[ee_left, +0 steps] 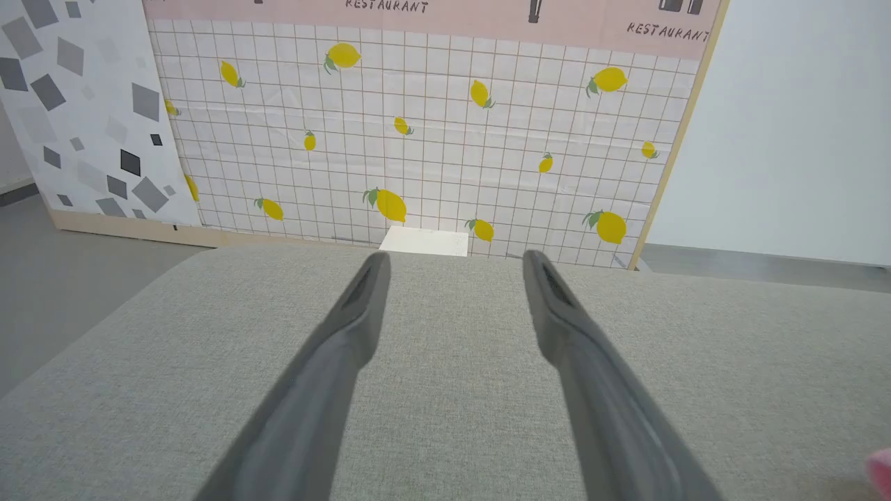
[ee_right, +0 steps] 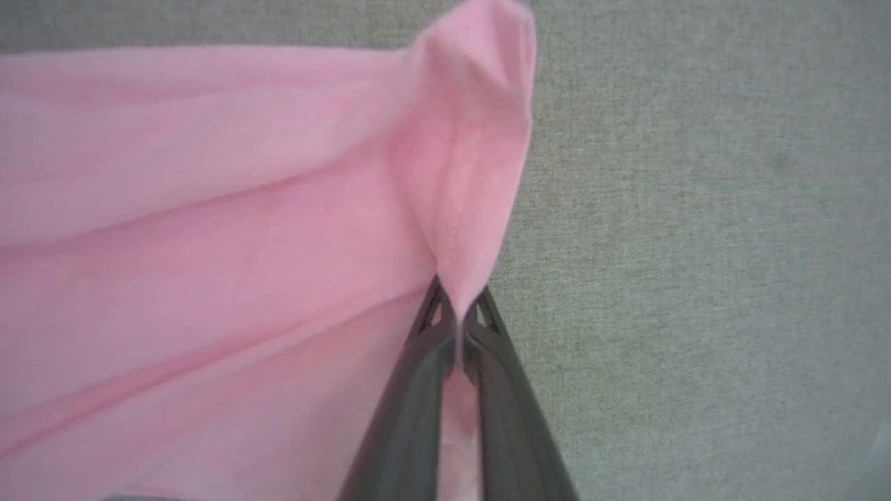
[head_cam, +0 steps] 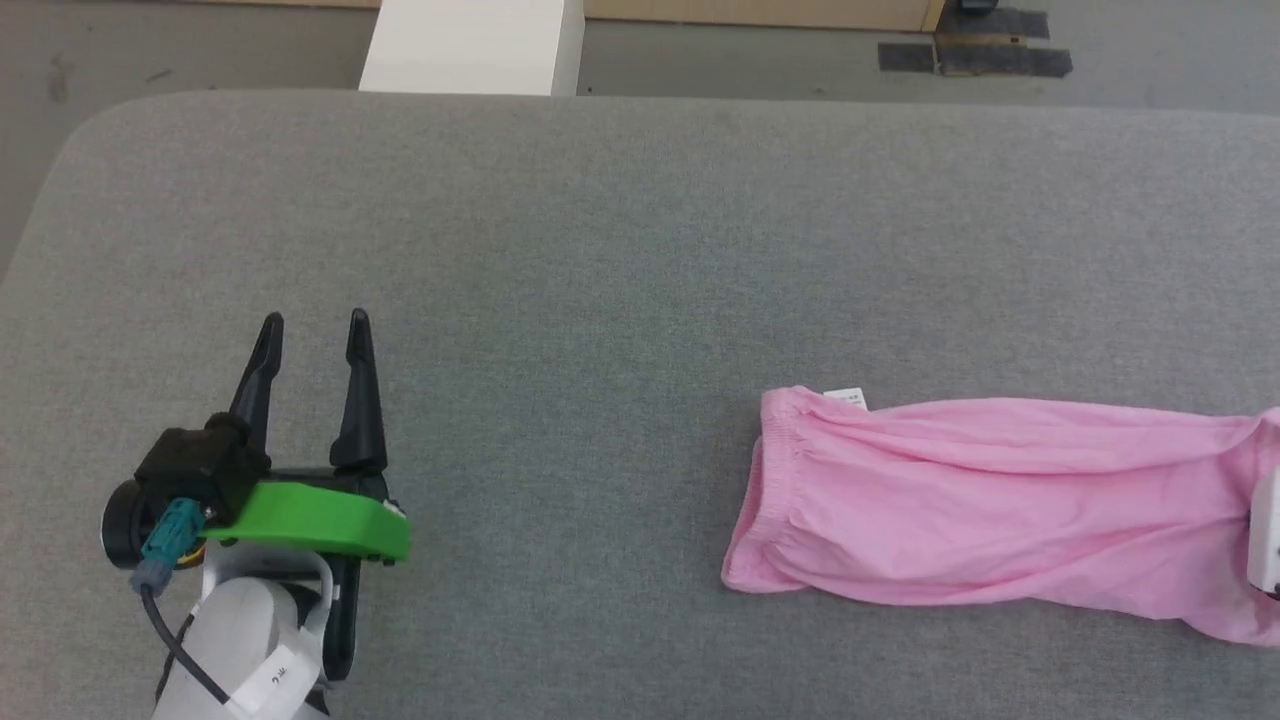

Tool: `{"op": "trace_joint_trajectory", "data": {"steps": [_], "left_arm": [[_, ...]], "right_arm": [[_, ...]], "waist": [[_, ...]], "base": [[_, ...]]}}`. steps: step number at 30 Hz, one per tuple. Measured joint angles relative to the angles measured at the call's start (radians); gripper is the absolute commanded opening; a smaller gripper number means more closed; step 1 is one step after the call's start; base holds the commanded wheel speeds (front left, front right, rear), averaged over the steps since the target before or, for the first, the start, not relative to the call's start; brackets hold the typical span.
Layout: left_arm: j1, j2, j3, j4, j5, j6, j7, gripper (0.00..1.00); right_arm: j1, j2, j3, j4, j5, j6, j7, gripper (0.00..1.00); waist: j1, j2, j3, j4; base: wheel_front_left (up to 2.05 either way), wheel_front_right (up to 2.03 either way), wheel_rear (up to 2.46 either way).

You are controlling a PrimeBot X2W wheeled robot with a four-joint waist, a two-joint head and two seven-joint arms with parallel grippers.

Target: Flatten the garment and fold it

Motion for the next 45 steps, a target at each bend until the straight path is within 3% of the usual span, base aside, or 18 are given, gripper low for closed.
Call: {"op": "trace_joint_trajectory", "data": {"steps": [10,13,16,24,33,34,35,36,41,45], "left_arm": [[0.032,-0.006,0.023,0.02,0.0,-0.008,0.0,1.0],[0.037,-0.009,0.025,0.019,0.0,-0.009,0.0,1.0],[0.041,-0.011,0.028,0.019,0.0,-0.01,0.0,1.0],[0.042,-0.025,0.031,0.02,0.0,-0.026,0.0,1.0],[0.042,-0.047,0.032,0.028,0.002,-0.036,0.0,1.0],[0.042,-0.05,0.032,0.03,0.003,-0.037,0.0,1.0],[0.042,-0.054,0.032,0.03,0.004,-0.04,0.0,1.0],[0.042,-0.056,0.032,0.031,0.005,-0.041,0.0,1.0],[0.044,-0.061,0.04,0.033,0.012,-0.044,0.0,1.0],[0.045,-0.061,0.049,0.035,0.014,-0.046,0.0,1.0]], "right_arm": [[0.105,-0.039,0.156,-0.467,0.101,0.0,0.308,0.0],[0.133,-0.009,0.197,-0.6,0.132,0.0,0.369,0.0],[0.133,0.034,0.254,-0.654,0.151,0.0,0.393,0.0],[0.062,0.136,0.432,-0.595,0.157,0.0,0.367,0.0],[-0.068,0.259,0.55,-0.364,0.13,0.0,0.246,0.0],[-0.072,0.269,0.567,-0.343,0.13,0.0,0.235,0.05],[-0.078,0.275,0.59,-0.324,0.131,0.0,0.225,0.67],[-0.081,0.277,0.605,-0.317,0.133,0.0,0.217,1.0],[-0.108,0.277,0.646,-0.342,0.175,0.0,0.168,1.0],[-0.122,0.264,0.609,-0.415,0.203,0.0,0.125,1.0]], "waist": [[0.0,0.0,-0.066,-0.001],[0.0,0.0,-0.073,0.003],[0.0,0.0,-0.076,0.007],[0.0,0.0,-0.073,0.032],[0.0,0.0,-0.042,0.07],[0.0,0.0,-0.039,0.073],[0.0,0.0,-0.036,0.076],[0.0,0.0,-0.035,0.078],[0.0001,0.0,-0.038,0.069],[0.0001,0.0,-0.048,0.051]], "base": [[0.0,0.0,0.0],[0.0,0.0,0.0],[0.0,0.0,0.0],[0.0,0.0,0.0],[0.0,0.0,0.0],[0.0,0.0,0.0],[0.0,0.0,0.0],[0.0,0.0,0.0],[0.0,0.0,0.0],[0.0,0.0,0.0]]}}
